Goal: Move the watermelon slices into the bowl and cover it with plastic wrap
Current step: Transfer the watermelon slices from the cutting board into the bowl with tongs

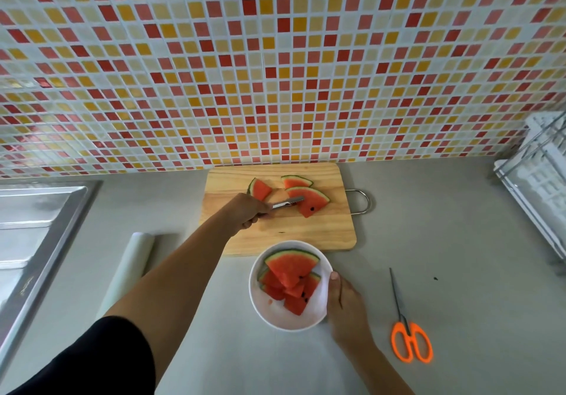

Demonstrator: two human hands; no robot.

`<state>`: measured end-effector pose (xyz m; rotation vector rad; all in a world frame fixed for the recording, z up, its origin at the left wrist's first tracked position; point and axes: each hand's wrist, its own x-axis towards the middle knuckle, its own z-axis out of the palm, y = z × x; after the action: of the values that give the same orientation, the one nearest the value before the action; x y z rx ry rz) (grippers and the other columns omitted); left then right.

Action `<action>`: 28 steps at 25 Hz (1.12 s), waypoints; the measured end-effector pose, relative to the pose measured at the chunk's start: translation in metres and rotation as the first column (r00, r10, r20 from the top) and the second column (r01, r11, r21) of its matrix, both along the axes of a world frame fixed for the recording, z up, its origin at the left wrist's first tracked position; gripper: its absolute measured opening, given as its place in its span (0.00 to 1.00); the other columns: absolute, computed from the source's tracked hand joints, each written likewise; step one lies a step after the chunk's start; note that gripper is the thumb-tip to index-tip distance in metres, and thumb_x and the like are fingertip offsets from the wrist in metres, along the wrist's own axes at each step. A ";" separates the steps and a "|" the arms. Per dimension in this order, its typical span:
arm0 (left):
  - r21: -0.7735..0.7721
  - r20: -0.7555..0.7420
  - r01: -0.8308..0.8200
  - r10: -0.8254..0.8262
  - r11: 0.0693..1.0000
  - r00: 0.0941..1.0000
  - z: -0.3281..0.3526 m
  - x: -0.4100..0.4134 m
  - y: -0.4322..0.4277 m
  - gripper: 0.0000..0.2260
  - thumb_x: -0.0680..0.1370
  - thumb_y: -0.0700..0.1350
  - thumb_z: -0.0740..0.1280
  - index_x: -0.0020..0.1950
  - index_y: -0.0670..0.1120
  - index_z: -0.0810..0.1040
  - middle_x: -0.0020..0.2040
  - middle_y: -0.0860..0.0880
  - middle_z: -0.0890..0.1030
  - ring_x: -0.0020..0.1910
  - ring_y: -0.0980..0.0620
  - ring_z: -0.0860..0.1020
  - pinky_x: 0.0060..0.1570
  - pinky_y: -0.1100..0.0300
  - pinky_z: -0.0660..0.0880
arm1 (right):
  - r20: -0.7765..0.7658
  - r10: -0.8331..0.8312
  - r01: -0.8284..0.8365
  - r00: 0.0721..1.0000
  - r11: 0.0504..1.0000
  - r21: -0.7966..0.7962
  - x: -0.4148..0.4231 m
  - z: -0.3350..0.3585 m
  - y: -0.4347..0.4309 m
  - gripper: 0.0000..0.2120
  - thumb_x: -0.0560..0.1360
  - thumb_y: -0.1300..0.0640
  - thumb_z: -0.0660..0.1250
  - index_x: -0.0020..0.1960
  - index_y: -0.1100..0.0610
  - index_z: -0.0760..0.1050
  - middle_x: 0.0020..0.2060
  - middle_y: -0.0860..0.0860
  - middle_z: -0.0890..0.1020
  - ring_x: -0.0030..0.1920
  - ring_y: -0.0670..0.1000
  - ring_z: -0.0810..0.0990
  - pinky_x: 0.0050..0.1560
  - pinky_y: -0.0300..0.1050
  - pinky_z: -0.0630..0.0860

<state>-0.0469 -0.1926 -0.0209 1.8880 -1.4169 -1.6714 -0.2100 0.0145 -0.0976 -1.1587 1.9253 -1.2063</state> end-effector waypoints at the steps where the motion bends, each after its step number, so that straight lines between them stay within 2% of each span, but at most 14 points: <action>1: 0.006 -0.011 -0.016 0.016 1.000 1.000 0.001 0.000 0.001 0.09 0.74 0.43 0.69 0.37 0.39 0.79 0.34 0.43 0.70 0.28 0.53 0.60 0.28 0.62 0.55 | -0.021 0.008 -0.009 1.000 1.000 -0.006 -0.001 0.001 0.000 0.21 0.80 0.61 0.55 0.31 0.44 0.67 0.25 0.43 0.75 0.34 0.34 0.75 0.33 0.24 0.65; 4: 0.010 -0.031 -0.039 0.039 0.999 0.999 0.006 0.004 0.005 0.08 0.75 0.43 0.69 0.42 0.37 0.80 0.41 0.41 0.72 0.29 0.53 0.61 0.29 0.62 0.56 | 0.062 0.006 -0.007 0.998 1.000 0.014 0.000 0.004 0.000 0.20 0.81 0.57 0.54 0.30 0.47 0.69 0.27 0.44 0.77 0.33 0.38 0.76 0.32 0.27 0.67; 9: -0.061 -0.116 -0.069 0.062 0.996 0.991 0.032 0.030 0.030 0.05 0.77 0.41 0.67 0.44 0.40 0.80 0.35 0.46 0.78 0.28 0.55 0.65 0.23 0.67 0.60 | 0.069 0.043 -0.049 0.997 0.996 0.075 -0.001 0.012 0.001 0.18 0.81 0.53 0.51 0.34 0.48 0.70 0.33 0.46 0.78 0.37 0.40 0.77 0.35 0.29 0.69; 13: -0.125 -0.122 -0.014 -0.001 0.992 0.993 0.055 0.069 0.071 0.05 0.76 0.40 0.67 0.44 0.42 0.82 0.33 0.49 0.80 0.27 0.57 0.66 0.22 0.69 0.61 | 0.124 0.067 -0.081 0.990 0.990 0.116 -0.002 0.021 0.003 0.18 0.81 0.48 0.49 0.35 0.46 0.70 0.35 0.47 0.79 0.39 0.44 0.77 0.38 0.36 0.70; 16: -0.156 -0.009 0.090 -0.092 0.984 0.996 0.064 0.087 0.105 0.05 0.75 0.39 0.69 0.41 0.45 0.84 0.30 0.53 0.81 0.25 0.60 0.68 0.25 0.70 0.63 | 0.212 0.075 -0.110 0.974 0.981 0.162 -0.002 0.024 0.003 0.20 0.80 0.44 0.49 0.34 0.44 0.71 0.33 0.42 0.79 0.37 0.39 0.76 0.39 0.34 0.70; 18: -0.165 0.092 0.209 -0.196 0.964 0.976 0.062 0.086 0.119 0.06 0.74 0.39 0.69 0.41 0.47 0.84 0.30 0.55 0.81 0.26 0.63 0.71 0.27 0.73 0.65 | 0.333 0.071 -0.138 0.940 0.974 0.182 -0.004 0.023 0.000 0.19 0.80 0.45 0.49 0.41 0.46 0.76 0.41 0.41 0.81 0.44 0.38 0.78 0.45 0.36 0.71; 20: -0.189 0.191 0.312 -0.277 0.931 0.942 0.057 0.078 0.129 0.05 0.75 0.42 0.69 0.42 0.48 0.85 0.34 0.54 0.82 0.31 0.63 0.74 0.33 0.71 0.69 | 0.409 0.084 -0.174 0.909 0.966 0.189 -0.008 0.023 -0.004 0.19 0.81 0.46 0.50 0.45 0.47 0.78 0.44 0.40 0.82 0.47 0.34 0.77 0.47 0.34 0.70; 22: -0.270 0.339 0.459 -0.362 0.846 0.868 0.054 0.069 0.136 0.05 0.75 0.46 0.69 0.43 0.52 0.84 0.37 0.54 0.83 0.38 0.58 0.76 0.39 0.67 0.71 | 0.423 0.112 -0.205 0.899 0.961 0.183 -0.010 0.021 -0.005 0.20 0.81 0.47 0.49 0.44 0.48 0.78 0.43 0.39 0.82 0.45 0.31 0.77 0.46 0.31 0.69; 24: -0.357 0.474 0.604 -0.419 0.713 0.775 0.056 0.057 0.139 0.06 0.75 0.48 0.68 0.47 0.52 0.85 0.41 0.54 0.84 0.41 0.56 0.77 0.41 0.67 0.71 | 0.429 0.120 -0.211 0.895 0.963 0.169 -0.011 0.020 -0.007 0.19 0.81 0.49 0.49 0.44 0.50 0.78 0.44 0.41 0.81 0.47 0.35 0.77 0.48 0.33 0.69; 28: -0.402 0.608 0.717 -0.419 0.570 0.674 0.069 0.034 0.130 0.10 0.77 0.50 0.64 0.54 0.51 0.83 0.49 0.51 0.85 0.48 0.50 0.78 0.48 0.56 0.74 | 0.436 0.101 -0.194 0.894 0.965 0.175 -0.010 0.018 -0.006 0.17 0.81 0.50 0.50 0.44 0.50 0.76 0.43 0.41 0.78 0.47 0.40 0.75 0.48 0.34 0.69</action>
<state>-0.0132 -0.0628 0.0482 1.5083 -2.6312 -0.7032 -0.2200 0.0084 -0.0798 -0.8294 1.5607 -1.0366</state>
